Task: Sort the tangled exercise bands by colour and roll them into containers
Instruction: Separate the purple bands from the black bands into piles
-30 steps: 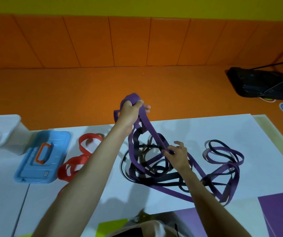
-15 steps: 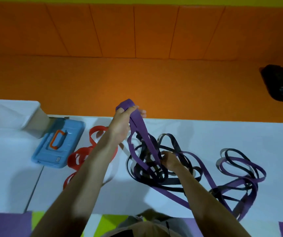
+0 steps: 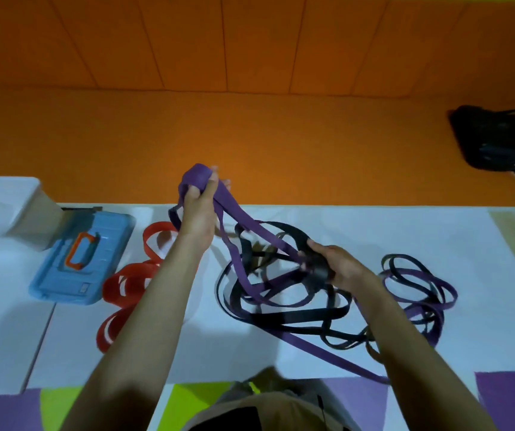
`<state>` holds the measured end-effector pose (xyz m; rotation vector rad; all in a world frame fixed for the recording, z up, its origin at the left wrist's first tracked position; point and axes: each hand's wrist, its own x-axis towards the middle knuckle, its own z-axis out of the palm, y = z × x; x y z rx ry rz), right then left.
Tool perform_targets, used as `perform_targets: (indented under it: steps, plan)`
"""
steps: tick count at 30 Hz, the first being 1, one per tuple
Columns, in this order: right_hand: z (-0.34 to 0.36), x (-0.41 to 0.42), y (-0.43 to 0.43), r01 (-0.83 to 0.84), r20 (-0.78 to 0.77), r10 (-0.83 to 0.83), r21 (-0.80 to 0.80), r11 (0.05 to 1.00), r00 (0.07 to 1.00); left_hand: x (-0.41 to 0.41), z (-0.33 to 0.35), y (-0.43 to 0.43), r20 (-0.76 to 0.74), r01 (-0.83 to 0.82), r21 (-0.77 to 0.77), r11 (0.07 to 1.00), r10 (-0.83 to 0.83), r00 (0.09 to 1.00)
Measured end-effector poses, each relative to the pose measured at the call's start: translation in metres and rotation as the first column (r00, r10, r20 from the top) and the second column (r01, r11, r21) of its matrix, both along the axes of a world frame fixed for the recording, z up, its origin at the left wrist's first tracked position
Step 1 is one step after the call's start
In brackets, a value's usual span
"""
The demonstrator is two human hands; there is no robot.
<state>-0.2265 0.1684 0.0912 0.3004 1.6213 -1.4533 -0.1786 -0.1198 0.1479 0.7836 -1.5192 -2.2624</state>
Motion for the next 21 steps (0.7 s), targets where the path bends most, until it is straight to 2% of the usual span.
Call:
perform_targets:
  steps: [4,6,9,12,19,21]
  plan:
    - [0.046,0.001,-0.001,0.101,0.044,-0.092,-0.320,0.942,0.995,0.006,-0.004,0.000,0.128,0.112,-0.094,0.989,-0.100,0.987]
    - [0.061,0.004,0.000,0.077,0.038,-0.067,-0.424,0.902,0.997,0.012,-0.008,-0.001,0.180,0.152,-0.071,0.986,-0.137,0.974]
    - [0.070,0.008,0.002,0.076,-0.019,-0.095,-0.453,0.888,0.995,0.020,-0.019,-0.001,0.191,0.196,-0.044,0.980,-0.184,0.964]
    - [0.082,0.014,-0.005,0.128,-0.068,-0.183,-0.484,0.865,0.981,0.026,-0.031,0.000,0.191,0.225,-0.082,0.971,-0.206,0.960]
    - [0.104,0.017,-0.011,0.289,0.002,-0.377,-0.647,0.706,0.926,0.037,-0.035,-0.010,0.183,0.197,-0.137,0.971,-0.171,0.968]
    - [0.109,0.016,-0.009,0.292,-0.008,-0.399,-0.666,0.686,0.917,0.040,-0.033,-0.013,0.164,0.194,-0.139,0.971,-0.171,0.972]
